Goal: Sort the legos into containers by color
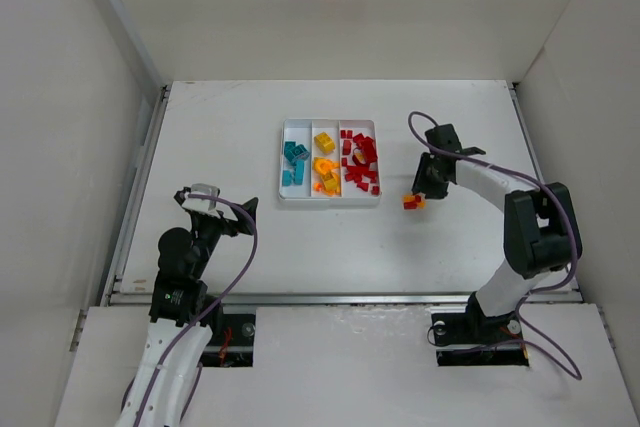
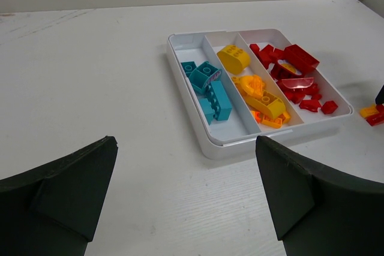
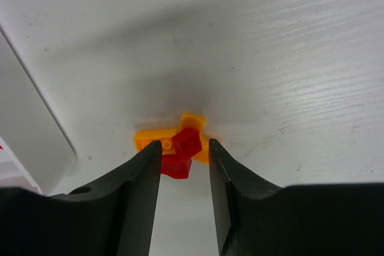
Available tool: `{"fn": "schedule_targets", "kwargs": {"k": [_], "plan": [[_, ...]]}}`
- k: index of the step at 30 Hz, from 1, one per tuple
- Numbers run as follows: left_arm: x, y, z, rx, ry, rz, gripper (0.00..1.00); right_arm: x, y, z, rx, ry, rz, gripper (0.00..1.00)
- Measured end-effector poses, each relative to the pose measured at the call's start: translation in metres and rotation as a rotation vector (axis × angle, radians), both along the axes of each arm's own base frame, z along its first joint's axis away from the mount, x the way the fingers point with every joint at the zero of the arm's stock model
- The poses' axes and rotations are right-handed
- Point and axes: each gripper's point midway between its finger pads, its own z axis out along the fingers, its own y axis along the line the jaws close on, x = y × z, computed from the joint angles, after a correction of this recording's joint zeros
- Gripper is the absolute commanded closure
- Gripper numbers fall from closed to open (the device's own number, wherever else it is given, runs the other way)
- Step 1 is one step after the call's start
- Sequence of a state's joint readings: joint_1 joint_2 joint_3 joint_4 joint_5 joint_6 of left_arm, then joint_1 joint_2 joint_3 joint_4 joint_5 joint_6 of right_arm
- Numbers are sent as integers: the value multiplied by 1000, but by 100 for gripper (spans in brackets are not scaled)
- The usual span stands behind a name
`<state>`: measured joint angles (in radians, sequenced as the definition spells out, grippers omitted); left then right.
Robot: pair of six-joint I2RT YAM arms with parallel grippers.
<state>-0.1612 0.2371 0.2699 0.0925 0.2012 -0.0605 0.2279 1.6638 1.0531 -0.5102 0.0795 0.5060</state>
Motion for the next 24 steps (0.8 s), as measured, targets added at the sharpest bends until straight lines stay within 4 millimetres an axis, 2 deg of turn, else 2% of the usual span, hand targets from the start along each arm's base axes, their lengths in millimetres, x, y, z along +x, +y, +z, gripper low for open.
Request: {"fn": "schedule_targets", "kwargs": {"k": [3,7,12,24], "plan": [[0,0,0,0,0,0,1,4,-7,-1,14,-9,-24,57],[0,0,0,0,0,0,1,11,-12,-5,43,-17,-39,63],[0,0,0,0,0,0,1,8,-5,-16,76,15,-16,63],[0,0,0,0,0,0,1,5,3,-12,120,12,22,59]]}}
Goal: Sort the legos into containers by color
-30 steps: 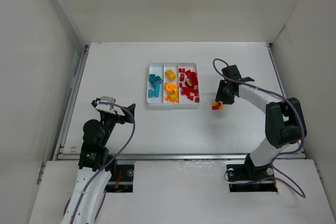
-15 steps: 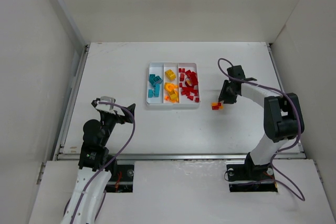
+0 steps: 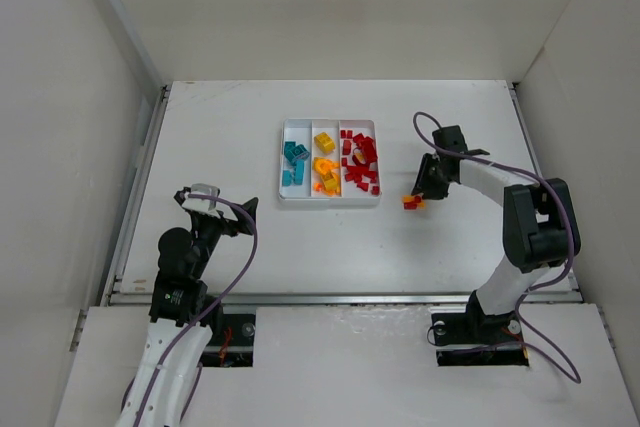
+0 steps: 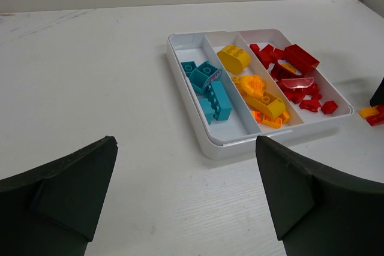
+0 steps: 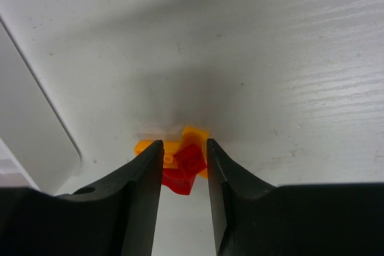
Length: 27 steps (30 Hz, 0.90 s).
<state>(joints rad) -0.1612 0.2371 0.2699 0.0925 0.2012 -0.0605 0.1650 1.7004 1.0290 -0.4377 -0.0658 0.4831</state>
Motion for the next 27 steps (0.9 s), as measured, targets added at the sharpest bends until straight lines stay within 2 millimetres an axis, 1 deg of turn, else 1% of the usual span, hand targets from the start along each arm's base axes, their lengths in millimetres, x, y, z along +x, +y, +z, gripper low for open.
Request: {"fn": "schedule_targets", "kwargs": {"k": [6,9,10,12,13,16,20,22,23,25,27], "plan": [[0,0,0,0,0,0,1,-5,1,-3,8,13,14,59],[0,0,0,0,0,0,1,-5,2,-3,10,12,19,68],[0,0,0,0,0,0,1,-5,2,-3,11,13,20,74],[0,0,0,0,0,0,1,-5,3,-3,12,12,20,80],[0,0,0,0,0,0,1,-5,3,-3,12,13,20,86],[0,0,0,0,0,0,1,-5,2,-3,12,13,20,93],[0,0,0,0,0,0,1,-5,1,-2,6,10,18,99],[0,0,0,0,0,0,1,-7,0,5,3,-4,19,99],[0,0,0,0,0,0,1,-7,1,12,-2,-19,24,99],[0,0,0,0,0,0,1,-5,2,32,-21,-83,32,100],[0,0,0,0,0,0,1,-2,12,59,-38,-171,65,100]]}}
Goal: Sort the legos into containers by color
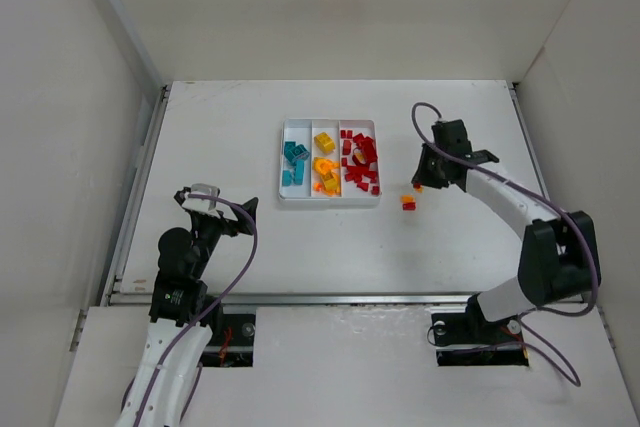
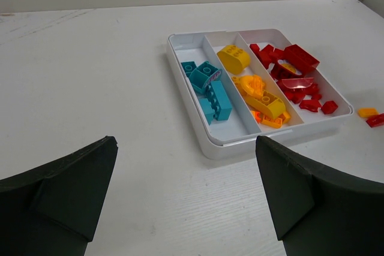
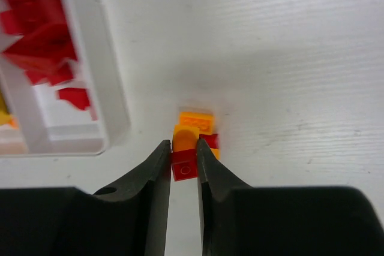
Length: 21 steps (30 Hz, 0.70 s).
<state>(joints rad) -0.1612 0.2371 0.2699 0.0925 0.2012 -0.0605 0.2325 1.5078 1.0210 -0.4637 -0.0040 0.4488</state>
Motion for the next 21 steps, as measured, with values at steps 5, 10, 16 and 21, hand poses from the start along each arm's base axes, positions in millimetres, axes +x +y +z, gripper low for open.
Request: {"fn": "schedule_targets", "kwargs": {"k": [5,10,16,21], "plan": [[0,0,0,0,0,0,1,10,56,48,-3,-143,138,100],[0,0,0,0,0,0,1,23,113,27,-34,-113,269,100],[0,0,-1,0,3,-1,1,13,138,-15,-79,-25,347,100],[2,1,-4,2,15,2,1,19,139,-6,-71,-48,340,100]]}}
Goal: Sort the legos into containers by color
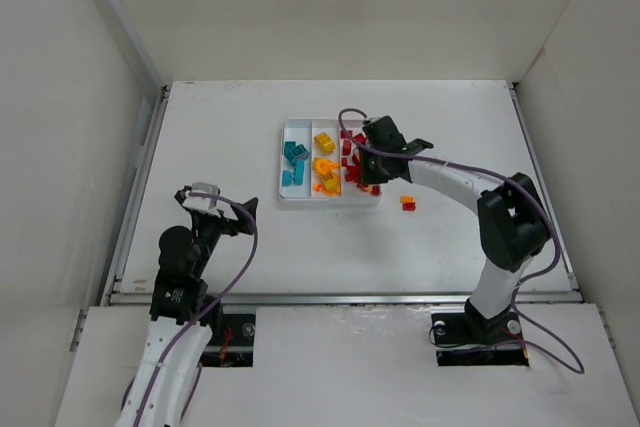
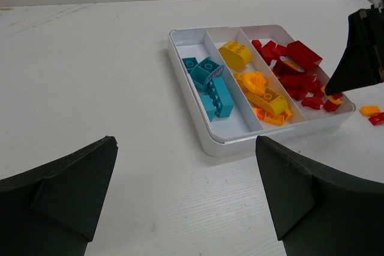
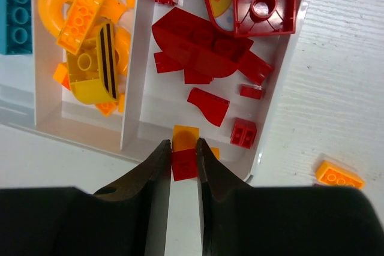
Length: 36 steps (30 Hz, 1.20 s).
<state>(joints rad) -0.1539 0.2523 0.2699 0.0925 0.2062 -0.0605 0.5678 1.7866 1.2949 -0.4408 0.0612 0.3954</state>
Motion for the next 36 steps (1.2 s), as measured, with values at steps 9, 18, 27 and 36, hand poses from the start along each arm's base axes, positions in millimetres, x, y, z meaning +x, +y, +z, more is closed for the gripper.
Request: {"fn": "schedule_targets", "kwargs": {"k": [9,18,27,36], "plan": [[-3,-17,-11,38,41,-117,1,-21,-5,74,185,-98,31,100],[-4,-56,23,172,-3,-413,1,-45,49,136,505,-119,152,100],[13,-55,35,293,58,-451,1,-119,97,26,228,148,210,100],[0,-48,43,283,13,-401,1,-134,68,-31,-37,226,171,85]]}}
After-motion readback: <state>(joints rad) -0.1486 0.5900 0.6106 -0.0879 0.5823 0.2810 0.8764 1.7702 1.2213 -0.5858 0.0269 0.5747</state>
